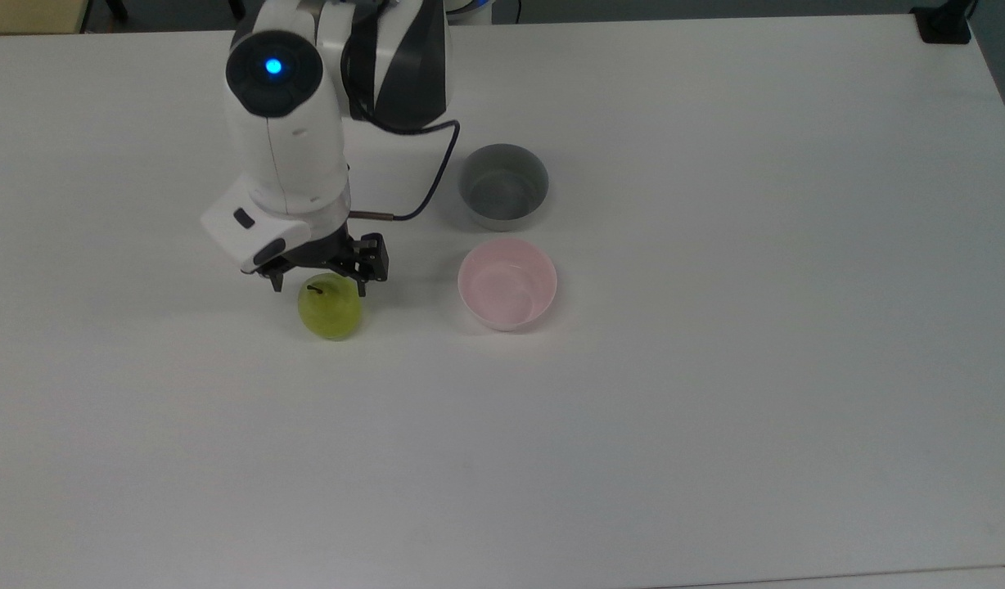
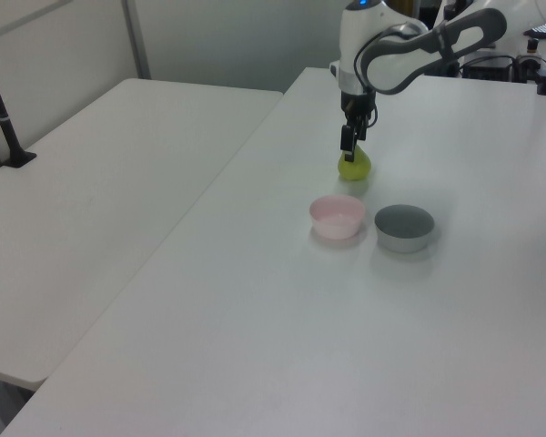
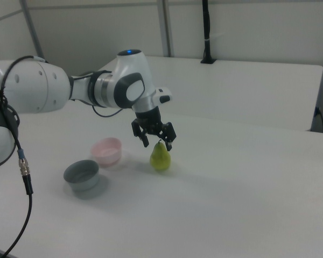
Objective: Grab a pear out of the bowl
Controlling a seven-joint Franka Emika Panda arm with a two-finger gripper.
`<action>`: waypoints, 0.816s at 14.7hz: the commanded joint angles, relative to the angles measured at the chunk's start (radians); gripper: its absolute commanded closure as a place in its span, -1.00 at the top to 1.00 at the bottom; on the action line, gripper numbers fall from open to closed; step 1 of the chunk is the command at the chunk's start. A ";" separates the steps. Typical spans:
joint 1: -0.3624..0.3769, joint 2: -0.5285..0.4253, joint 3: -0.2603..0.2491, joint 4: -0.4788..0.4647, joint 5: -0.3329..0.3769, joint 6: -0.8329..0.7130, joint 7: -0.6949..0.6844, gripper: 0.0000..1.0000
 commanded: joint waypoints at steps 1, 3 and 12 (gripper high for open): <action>0.021 -0.124 0.007 -0.024 -0.010 -0.113 0.075 1.00; 0.071 -0.190 0.010 -0.024 -0.010 -0.203 0.139 1.00; 0.155 -0.439 0.012 -0.044 0.053 -0.481 0.221 1.00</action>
